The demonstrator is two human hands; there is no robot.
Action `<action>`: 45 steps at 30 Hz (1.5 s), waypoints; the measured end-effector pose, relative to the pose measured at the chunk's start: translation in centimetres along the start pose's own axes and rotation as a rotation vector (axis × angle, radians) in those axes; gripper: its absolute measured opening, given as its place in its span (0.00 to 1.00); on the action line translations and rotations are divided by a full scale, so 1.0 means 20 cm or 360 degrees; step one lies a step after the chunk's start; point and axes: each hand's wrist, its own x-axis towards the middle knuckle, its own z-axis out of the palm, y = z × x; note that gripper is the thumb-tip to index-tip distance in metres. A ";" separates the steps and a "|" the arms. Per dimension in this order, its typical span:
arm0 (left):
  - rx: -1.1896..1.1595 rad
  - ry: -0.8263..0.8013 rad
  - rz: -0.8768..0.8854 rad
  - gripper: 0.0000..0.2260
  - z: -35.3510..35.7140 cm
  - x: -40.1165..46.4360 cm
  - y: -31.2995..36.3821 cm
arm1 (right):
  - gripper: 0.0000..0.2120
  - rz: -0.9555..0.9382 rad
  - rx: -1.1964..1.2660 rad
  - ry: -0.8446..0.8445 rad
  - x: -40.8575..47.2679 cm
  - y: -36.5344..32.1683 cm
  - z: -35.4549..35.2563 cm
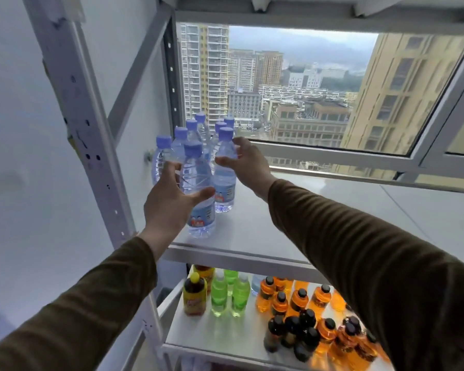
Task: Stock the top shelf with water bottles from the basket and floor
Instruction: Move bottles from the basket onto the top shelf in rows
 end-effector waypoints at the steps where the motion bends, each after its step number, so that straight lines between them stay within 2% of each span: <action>1: 0.0033 0.0011 -0.0003 0.35 0.03 0.03 -0.01 | 0.37 0.0001 -0.0002 -0.0016 0.04 0.01 0.02; 18: 0.0087 0.0109 -0.0170 0.33 0.27 0.21 -0.02 | 0.24 -0.0187 -0.0043 -0.0188 0.33 0.14 0.13; 30: -0.0081 -0.0102 -0.0260 0.31 0.21 0.19 -0.05 | 0.27 -0.0242 0.0034 -0.0399 0.34 0.17 0.07; 38: -0.0154 -0.0094 -0.0274 0.29 0.22 0.20 -0.05 | 0.24 -0.0314 -0.0065 -0.0371 0.33 0.16 0.05; 45: -0.0181 -0.0080 -0.0332 0.33 0.23 0.19 -0.08 | 0.28 -0.0240 -0.0028 -0.0339 0.31 0.16 0.06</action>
